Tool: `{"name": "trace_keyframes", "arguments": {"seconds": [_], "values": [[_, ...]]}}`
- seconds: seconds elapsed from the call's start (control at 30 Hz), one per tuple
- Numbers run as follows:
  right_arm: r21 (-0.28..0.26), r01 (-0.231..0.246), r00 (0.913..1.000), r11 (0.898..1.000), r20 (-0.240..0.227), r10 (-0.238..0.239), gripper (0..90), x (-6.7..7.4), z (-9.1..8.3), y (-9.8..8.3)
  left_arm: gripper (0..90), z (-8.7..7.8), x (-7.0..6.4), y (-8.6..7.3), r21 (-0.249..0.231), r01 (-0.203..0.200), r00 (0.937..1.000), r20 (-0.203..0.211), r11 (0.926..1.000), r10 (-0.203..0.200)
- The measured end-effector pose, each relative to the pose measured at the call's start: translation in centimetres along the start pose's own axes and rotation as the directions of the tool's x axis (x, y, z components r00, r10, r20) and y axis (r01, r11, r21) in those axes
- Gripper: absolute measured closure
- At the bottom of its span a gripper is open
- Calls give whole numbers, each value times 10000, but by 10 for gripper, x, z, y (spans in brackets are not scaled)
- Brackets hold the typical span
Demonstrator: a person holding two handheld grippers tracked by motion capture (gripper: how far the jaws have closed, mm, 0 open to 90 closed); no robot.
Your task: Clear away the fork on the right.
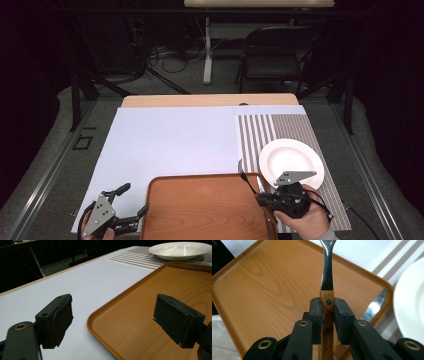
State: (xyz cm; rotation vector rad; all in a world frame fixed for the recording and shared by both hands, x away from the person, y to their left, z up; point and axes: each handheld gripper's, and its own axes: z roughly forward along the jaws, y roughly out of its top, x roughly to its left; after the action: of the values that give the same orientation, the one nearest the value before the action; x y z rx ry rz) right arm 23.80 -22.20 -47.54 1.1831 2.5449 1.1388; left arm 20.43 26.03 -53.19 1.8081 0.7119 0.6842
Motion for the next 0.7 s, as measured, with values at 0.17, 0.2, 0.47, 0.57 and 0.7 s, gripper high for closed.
{"name": "trace_keyframes", "arguments": {"seconds": [0.17, 0.2, 0.47, 0.57, 0.7], "values": [[58, -65, 9998, 10000, -198, 66, 772, 3, 7, 0, 156, 0, 0, 0, -10, -66, 10000, -11, 10000, 66], [64, -110, 9997, 9999, -202, 111, 772, 3, 8, 0, 155, 0, 0, 0, -9, -71, 10000, -12, 10000, 71], [76, -450, 9985, 9990, -321, 452, 772, 4, 14, 0, 156, 0, 0, 0, -12, -40, 10000, 1, 10000, 40], [148, -557, 9981, 9983, -260, 560, 772, 5, 18, -1, 156, 0, 0, 0, -17, -61, 10000, 6, 10000, 61], [320, -669, 9973, 9972, -291, 679, 771, 6, 22, -2, 156, -1, 0, 0, -27, -76, 10000, 3, 10000, 76]]}}
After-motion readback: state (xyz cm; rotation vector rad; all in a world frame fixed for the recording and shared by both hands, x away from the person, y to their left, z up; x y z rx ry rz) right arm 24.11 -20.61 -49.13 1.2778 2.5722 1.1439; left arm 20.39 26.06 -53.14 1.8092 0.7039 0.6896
